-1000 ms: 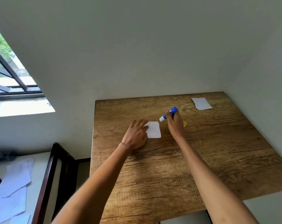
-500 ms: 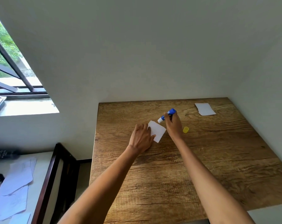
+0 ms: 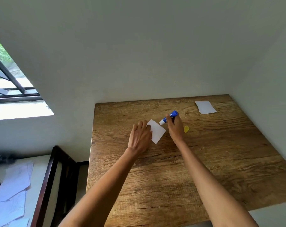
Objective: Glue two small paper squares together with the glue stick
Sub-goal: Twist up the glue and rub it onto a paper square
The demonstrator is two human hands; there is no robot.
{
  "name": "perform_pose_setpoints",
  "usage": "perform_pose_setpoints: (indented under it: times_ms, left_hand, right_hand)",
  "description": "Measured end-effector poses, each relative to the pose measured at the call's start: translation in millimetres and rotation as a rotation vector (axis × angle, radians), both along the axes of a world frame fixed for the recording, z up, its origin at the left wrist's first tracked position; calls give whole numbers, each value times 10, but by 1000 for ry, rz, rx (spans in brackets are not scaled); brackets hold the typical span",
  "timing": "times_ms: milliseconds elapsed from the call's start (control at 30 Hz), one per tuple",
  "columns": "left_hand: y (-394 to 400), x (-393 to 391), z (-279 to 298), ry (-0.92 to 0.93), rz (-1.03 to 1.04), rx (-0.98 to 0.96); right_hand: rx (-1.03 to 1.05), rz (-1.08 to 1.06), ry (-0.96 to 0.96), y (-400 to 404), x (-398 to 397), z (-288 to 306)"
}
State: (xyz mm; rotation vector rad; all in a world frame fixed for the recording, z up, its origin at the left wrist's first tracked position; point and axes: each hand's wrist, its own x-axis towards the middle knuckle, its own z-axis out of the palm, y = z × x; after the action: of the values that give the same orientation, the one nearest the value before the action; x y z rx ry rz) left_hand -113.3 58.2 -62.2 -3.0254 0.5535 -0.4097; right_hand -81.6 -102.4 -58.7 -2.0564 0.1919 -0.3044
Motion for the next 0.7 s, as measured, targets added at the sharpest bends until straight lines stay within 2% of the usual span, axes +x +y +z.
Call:
perform_pose_setpoints:
  times_ms: [167, 333, 400, 700]
  left_hand:
    - [29, 26, -11, 62, 21, -22]
    - [-4, 123, 50, 208, -241, 15]
    - [-1, 153, 69, 229, -269, 16]
    - [136, 172, -3, 232, -75, 0]
  right_hand:
    - [14, -8, 15, -16, 30, -24]
    - [-4, -21, 18, 0, 61, -9]
    - [-15, -24, 16, 6, 66, -6]
    - [-51, -8, 36, 43, 123, 27]
